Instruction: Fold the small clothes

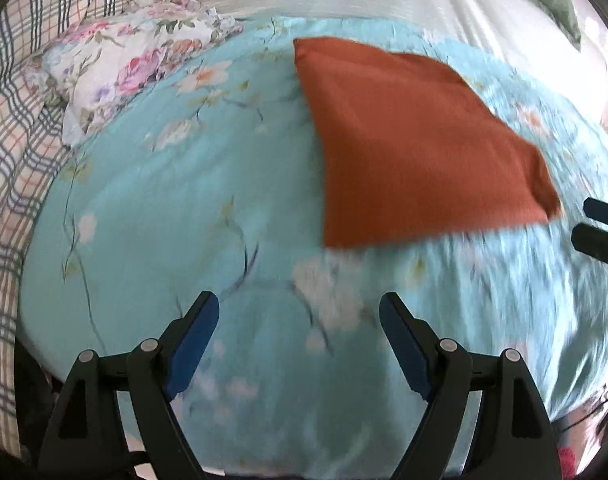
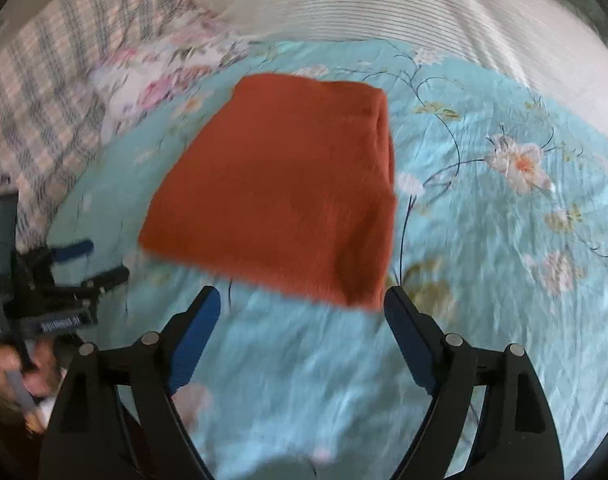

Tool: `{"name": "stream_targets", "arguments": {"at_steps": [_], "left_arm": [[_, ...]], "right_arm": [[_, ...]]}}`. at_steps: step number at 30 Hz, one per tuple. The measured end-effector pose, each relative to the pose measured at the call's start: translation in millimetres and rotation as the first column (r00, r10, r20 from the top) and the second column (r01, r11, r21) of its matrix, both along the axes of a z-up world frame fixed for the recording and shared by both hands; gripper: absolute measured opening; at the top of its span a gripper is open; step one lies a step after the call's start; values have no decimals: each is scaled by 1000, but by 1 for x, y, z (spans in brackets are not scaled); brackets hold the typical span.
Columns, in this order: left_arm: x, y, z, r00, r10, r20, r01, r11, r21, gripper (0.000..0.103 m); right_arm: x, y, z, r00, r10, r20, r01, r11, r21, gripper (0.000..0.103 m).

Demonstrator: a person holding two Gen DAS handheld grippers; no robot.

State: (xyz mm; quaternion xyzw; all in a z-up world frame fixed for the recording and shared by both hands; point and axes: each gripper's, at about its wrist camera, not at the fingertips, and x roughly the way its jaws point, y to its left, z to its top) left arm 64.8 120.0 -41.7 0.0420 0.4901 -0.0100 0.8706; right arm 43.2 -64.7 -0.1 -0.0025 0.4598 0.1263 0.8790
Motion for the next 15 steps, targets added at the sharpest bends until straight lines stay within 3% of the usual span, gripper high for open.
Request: {"name": "stream_targets", "arguments": {"at_steps": [6,15], "left_arm": [[-32,4,5,999,-22,35,22,1000,10,83],[-52,-12,21,991,-102,91,90,988,127,83]], "right_arm": [[-47,16,-8,998,68,-16,-70,988,-141,85],[-79,16,-6,996,82,-39,-87,985,-146,86]]}}
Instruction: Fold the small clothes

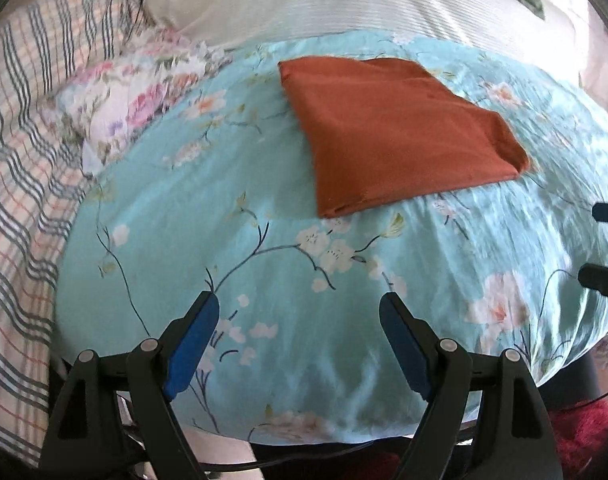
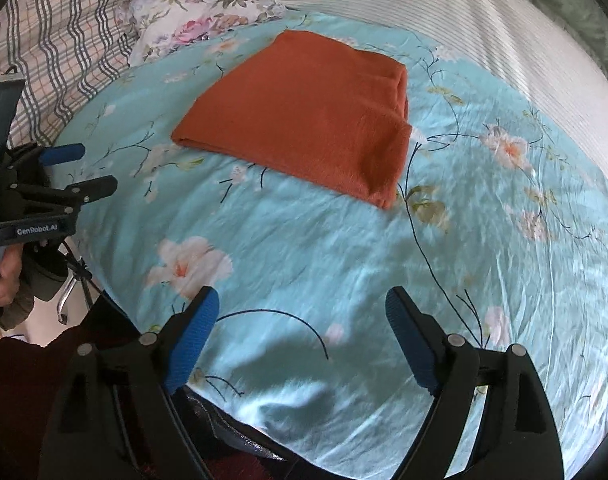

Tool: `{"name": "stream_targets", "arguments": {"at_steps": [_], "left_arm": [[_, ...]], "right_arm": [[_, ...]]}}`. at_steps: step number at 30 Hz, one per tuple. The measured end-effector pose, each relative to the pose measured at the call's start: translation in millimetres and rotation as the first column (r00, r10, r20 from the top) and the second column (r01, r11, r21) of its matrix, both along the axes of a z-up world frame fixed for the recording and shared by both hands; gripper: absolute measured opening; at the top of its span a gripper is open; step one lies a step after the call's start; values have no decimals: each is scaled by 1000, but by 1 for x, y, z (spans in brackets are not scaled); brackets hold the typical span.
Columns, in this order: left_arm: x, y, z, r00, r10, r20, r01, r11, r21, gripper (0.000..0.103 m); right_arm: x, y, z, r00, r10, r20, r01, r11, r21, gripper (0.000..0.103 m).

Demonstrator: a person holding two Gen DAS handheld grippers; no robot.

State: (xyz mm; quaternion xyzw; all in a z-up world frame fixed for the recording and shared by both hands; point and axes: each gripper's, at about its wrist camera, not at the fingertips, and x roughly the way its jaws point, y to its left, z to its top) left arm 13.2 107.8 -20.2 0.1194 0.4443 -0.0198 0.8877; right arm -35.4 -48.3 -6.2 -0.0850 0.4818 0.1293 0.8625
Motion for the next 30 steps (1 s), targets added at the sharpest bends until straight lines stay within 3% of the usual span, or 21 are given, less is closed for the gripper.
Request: {"name": "stream_targets", "arguments": {"at_steps": [6,13,18,30], "left_arm": [[-3,-10,23,1000,-8,26,7,998,68,83],[0,-13,58,997,-2,82,-8,993,121,84],[14,-14,62,994,8,109,-19,995,96,85],[50,-18,45,996,43,79,-42,999,-9,85]], "right_arm": [[-3,-3,17,1000,6,13,-6,999,32,86],[-1,-20,50,999,7,45,-12,991,135,86],[8,-34,61,997,-25,77,9,978,207,101],[47,-32,27,996,-74,39,62,970,237,101]]}}
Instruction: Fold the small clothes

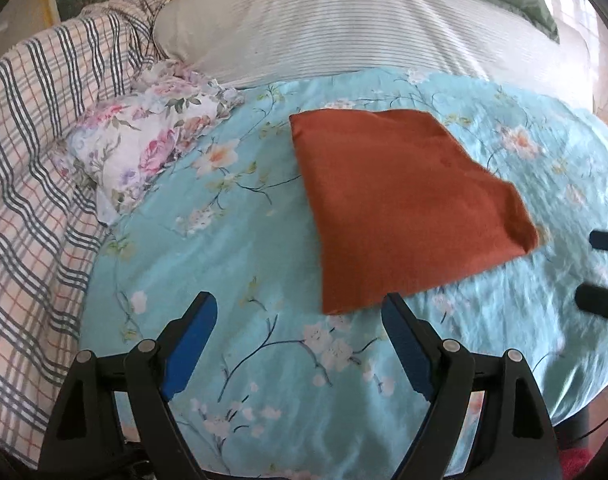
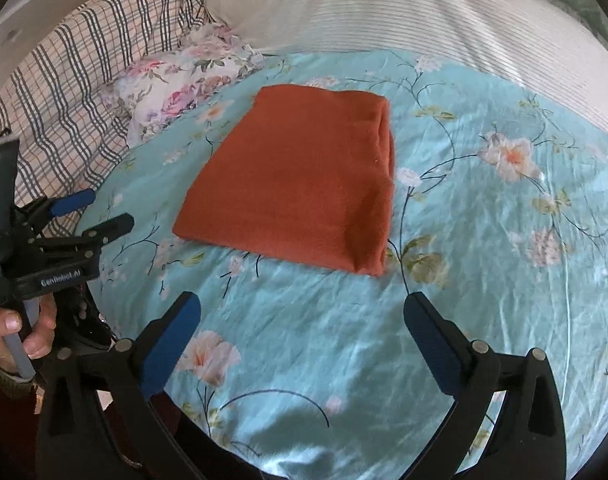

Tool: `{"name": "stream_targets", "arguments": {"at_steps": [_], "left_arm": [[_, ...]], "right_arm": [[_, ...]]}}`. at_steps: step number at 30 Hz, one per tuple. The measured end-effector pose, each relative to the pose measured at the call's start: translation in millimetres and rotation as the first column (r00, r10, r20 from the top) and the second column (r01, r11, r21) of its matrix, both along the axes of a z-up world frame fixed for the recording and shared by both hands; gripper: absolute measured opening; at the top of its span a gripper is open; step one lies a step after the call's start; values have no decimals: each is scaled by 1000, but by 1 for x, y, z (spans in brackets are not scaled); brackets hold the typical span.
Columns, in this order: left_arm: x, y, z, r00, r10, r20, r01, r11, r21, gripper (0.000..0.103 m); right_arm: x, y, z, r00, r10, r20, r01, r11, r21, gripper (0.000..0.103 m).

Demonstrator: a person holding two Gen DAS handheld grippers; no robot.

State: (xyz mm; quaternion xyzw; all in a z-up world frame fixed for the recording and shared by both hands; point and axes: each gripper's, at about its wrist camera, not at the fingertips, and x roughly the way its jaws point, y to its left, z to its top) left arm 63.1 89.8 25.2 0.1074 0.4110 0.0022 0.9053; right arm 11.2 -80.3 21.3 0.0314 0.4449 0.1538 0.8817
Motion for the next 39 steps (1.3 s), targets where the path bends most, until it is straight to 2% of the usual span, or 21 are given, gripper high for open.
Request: {"name": "stream_targets", "arguments": {"at_steps": [4,10,16,24,31,39], "left_arm": [[7,0,2,1000,19,9,-19,999,-27,85],[13,3,8,998,52,43,-51,999,-17,85],[21,1,4,999,24,28,-24,1000,-7,85],[21,-3,-2,999,39,18,-40,998,52,85],[16,-4,-3,999,36,22,-37,997,62,85],[17,-4,-3,999,32,8,-33,999,41,85]], "right_arm": [[7,4,-1,1000,6,7,-6,1000,-4,101],[17,1,3,1000,6,19,-6,1000,1,101],[26,1,2,1000,14,17,-14,1000,-2,101],[38,3,3,999,27,18,-27,1000,-14,101],[39,12,3,998,55,14,-54,998,-39,101],[41,14,15,997,69,39,-67,997,-49,101]]}}
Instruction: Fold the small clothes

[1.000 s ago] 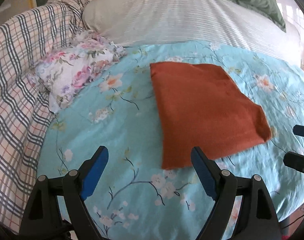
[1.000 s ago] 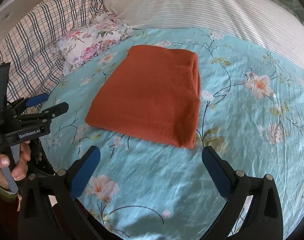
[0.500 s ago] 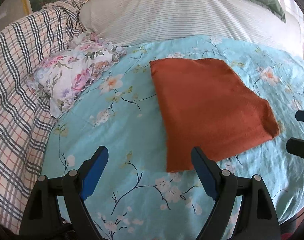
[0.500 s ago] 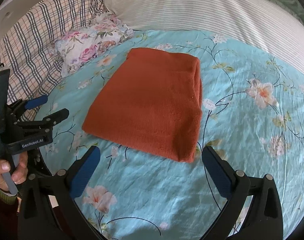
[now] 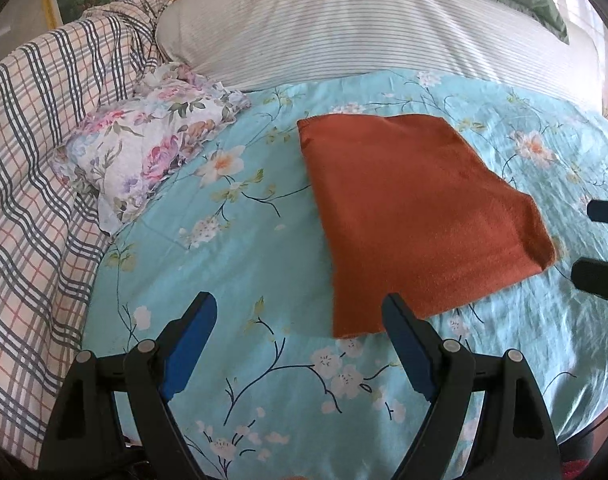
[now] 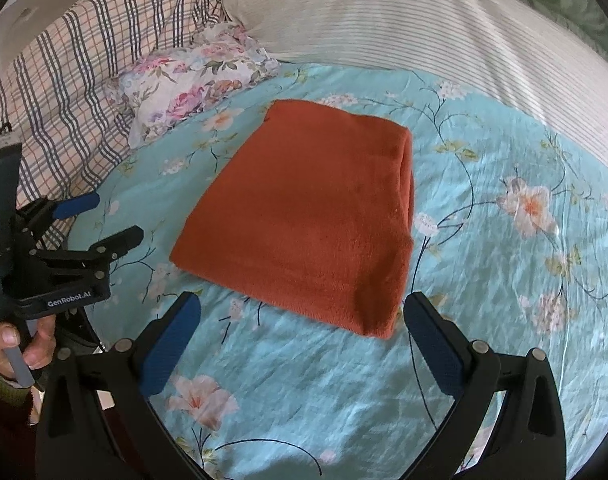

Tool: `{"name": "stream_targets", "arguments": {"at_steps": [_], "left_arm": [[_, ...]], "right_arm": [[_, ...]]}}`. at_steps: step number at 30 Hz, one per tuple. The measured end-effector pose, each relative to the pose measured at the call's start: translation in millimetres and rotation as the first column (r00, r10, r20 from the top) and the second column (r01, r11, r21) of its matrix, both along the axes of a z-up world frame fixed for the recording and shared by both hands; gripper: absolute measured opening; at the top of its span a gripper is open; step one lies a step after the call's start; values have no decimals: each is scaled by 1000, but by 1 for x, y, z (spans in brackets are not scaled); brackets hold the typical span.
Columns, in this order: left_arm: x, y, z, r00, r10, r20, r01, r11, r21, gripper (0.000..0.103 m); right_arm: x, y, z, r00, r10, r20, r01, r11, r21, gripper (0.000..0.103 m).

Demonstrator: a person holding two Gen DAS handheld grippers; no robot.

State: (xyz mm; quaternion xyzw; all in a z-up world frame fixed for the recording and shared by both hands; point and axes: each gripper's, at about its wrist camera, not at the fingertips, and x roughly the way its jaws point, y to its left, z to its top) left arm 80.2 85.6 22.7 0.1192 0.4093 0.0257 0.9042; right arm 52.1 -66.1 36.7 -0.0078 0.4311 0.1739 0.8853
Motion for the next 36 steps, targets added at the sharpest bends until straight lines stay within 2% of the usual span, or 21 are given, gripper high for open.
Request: {"name": "stream_targets", "arguments": {"at_steps": [11,36], "left_arm": [[7,5,4,1000,-4,0,4,1000,11,85],[-6,-7,8,1000,-11,6,11,1000,7,85]], "right_arm": [[8,-4,7,1000,14,9,-13,1000,-13,101],[-2,-2,0,1000,4,-3,-4,1000,-8,101]]}}
